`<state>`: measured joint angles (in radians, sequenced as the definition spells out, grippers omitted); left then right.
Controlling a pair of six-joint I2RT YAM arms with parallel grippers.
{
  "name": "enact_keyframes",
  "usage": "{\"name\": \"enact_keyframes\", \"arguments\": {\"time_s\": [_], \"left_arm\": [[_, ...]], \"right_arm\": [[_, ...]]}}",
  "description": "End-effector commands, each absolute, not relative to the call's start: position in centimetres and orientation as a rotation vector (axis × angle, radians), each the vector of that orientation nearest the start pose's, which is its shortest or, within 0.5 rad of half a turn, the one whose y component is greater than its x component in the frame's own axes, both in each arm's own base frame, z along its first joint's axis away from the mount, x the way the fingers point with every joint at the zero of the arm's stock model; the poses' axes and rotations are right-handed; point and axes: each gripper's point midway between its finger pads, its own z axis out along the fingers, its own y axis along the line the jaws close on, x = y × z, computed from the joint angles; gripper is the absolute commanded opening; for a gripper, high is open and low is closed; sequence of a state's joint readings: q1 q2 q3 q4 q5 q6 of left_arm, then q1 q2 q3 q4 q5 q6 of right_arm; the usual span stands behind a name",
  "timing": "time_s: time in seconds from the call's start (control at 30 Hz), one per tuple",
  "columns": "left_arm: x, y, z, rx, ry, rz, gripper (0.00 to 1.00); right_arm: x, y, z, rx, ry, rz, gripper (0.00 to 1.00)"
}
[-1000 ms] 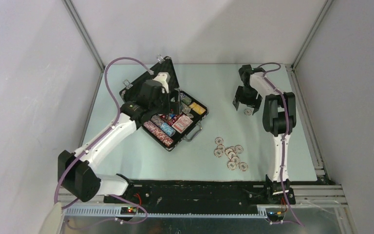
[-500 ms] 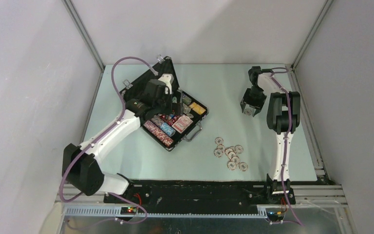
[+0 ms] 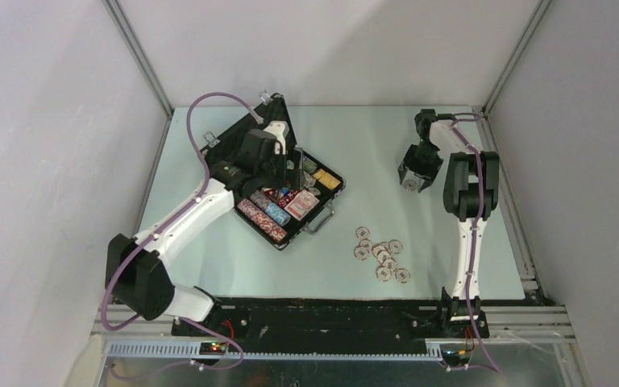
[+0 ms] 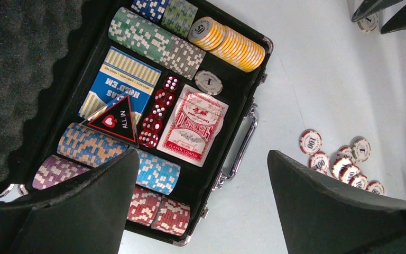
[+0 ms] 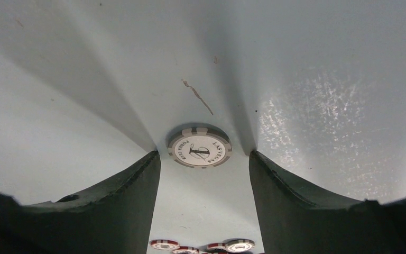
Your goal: Pack up texas hold em set
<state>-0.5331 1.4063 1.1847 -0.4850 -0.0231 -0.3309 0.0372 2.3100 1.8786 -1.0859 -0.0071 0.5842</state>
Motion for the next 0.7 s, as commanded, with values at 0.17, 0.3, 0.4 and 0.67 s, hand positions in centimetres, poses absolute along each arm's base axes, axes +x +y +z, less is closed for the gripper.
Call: {"name": "enact_keyframes", "arguments": {"time_s": [0.17, 0.3, 0.4, 0.67], "left_arm": [[33.8, -21.0, 20.3, 0.248, 2.258, -0.417, 0.98], [33.9, -21.0, 20.4, 0.245, 2.252, -0.419, 0.98], [34.0, -21.2, 20.6, 0.249, 2.245, -0.427, 0.98], [32.9, -22.9, 19.8, 0.370, 2.264, -0.484, 0.98]], "right_arm": [[44.1, 3.0, 0.4, 0.938, 2.897, -0.036, 0.60], [44.5, 3.2, 0.4, 0.942, 2.874, -0.020, 0.53], [44.5, 3.5, 0.3, 0.939, 2.884, 0.001, 0.48], [40.5, 5.9, -0.2, 0.944, 3.020, 0.026, 0.46]]}}
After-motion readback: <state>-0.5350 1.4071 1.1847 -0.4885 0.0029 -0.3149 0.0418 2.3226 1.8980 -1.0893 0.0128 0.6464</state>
